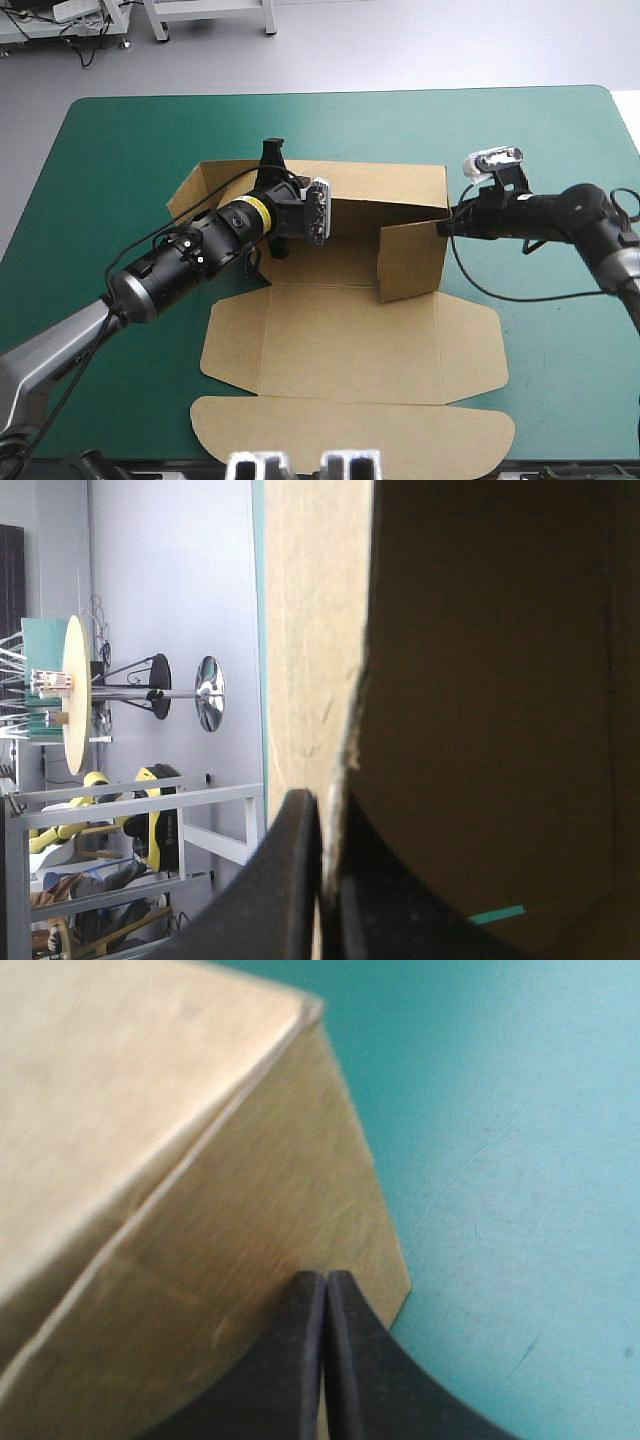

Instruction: Fold the box

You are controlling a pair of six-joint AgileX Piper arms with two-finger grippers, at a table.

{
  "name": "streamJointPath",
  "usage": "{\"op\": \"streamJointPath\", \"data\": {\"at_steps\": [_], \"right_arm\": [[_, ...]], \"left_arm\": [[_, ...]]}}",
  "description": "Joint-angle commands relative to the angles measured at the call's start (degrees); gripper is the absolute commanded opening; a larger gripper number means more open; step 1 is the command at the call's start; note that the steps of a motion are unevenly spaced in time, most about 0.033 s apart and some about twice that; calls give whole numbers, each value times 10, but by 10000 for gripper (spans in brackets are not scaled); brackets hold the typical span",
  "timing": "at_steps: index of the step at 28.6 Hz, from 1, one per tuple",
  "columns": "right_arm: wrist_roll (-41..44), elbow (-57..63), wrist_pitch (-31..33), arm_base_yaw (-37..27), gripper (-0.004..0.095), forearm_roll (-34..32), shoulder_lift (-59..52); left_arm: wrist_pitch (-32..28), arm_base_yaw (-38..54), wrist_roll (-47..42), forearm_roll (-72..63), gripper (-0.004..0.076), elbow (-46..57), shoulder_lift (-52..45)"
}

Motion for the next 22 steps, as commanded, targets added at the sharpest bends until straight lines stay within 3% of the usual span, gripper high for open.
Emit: {"op": "streamJointPath", "data": {"at_steps": [1,12,14,16,22], "right_arm": [[-63,46,-36,0,-20,46,-63],[-287,198,-103,0,-16,196,-169],[-316,206,-101,0,24,219,-181],[-313,206,-84,0,170,212,-186],[-320,206,-55,1,876,212,-171]], "left_arm": [[-10,-1,-33,-11,-10,-13,-16],[17,-1,-61,-13,-10,-13,-16],[15,-1,-61,-13,-10,-13,-16],[14,-1,-61,-12,-10,-13,-16],[10,-1,-60,-11,-10,-13,-16]]}}
